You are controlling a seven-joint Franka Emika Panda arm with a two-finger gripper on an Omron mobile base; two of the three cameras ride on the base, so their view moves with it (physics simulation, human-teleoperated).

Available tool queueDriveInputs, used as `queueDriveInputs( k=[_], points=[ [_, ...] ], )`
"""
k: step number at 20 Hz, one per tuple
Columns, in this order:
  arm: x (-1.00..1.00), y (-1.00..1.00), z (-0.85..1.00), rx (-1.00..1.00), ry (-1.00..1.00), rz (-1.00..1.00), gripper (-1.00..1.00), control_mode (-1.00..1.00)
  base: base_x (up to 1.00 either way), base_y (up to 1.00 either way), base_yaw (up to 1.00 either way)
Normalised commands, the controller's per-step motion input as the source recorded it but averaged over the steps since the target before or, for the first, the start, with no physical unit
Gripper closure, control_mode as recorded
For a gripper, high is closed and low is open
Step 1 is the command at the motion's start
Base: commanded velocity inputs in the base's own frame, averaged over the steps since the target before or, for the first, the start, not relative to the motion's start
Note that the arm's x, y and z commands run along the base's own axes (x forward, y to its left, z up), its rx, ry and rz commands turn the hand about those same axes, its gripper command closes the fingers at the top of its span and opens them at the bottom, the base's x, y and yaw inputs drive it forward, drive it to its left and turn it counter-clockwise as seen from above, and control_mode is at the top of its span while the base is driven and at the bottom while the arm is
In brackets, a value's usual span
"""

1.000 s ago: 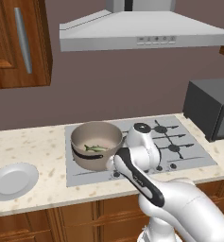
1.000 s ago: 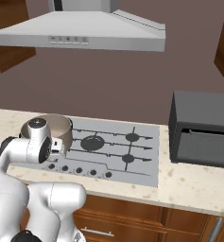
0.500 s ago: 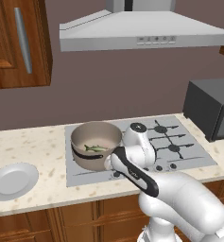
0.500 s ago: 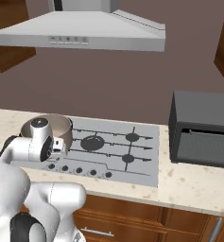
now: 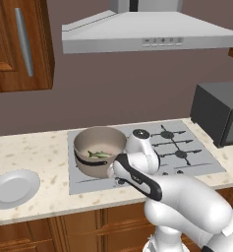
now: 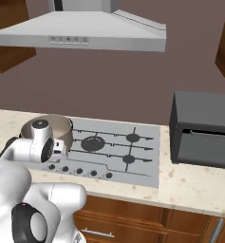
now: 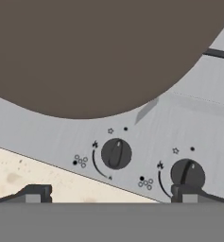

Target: Retrieve the frozen meat and place it in the pot on a burner. Then turn the burner on.

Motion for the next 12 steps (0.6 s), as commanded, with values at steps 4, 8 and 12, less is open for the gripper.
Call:
queueDriveInputs(
  k=[4,8,12],
  points=[
    [0.00,0.00,-0.19,0.00,0.00,0.00,-1.00,-1.00,0.00,0.00,0.00],
    [0.00,-0.01,-0.18,0.00,0.00,0.00,-1.00,-1.00,0.00,0.00,0.00],
    [0.00,-0.09,-0.16,0.00,0.00,0.00,-1.00,-1.00,0.00,0.00,0.00]
  ],
)
